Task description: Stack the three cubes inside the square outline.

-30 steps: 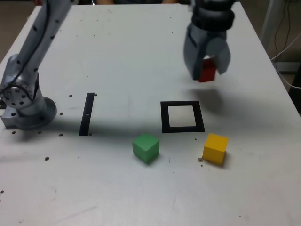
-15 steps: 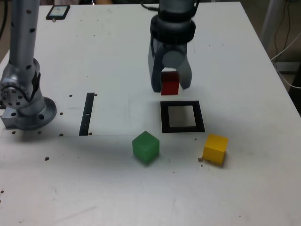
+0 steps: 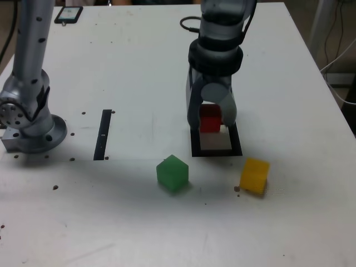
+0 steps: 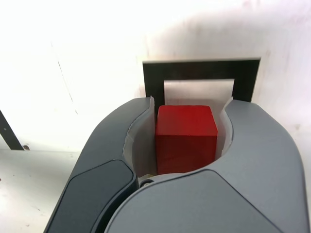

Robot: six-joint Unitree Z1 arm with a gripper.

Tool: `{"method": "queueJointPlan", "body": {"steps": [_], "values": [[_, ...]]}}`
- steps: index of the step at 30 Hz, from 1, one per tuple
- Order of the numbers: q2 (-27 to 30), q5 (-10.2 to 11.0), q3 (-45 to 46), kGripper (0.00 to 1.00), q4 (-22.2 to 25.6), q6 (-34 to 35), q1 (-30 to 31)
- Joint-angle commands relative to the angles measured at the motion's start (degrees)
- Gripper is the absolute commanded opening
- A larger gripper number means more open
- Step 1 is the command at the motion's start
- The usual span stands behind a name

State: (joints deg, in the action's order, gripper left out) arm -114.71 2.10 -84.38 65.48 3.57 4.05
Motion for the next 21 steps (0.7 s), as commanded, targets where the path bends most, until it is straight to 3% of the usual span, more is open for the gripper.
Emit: {"method": "queueJointPlan", "body": {"steps": [1,7,17,21], "values": [[-0.1,-0.4,0.5,0.26,-0.6,0.8,1.2],[0.0,-1.5,1.7,0.27,-2.0,1.7,2.3],[-0.8,-0.5,1.6,0.34,-2.4,1.2,0.8],[-1.3,-0.7,1.4,0.44,-3.1,0.5,0.6]]}}
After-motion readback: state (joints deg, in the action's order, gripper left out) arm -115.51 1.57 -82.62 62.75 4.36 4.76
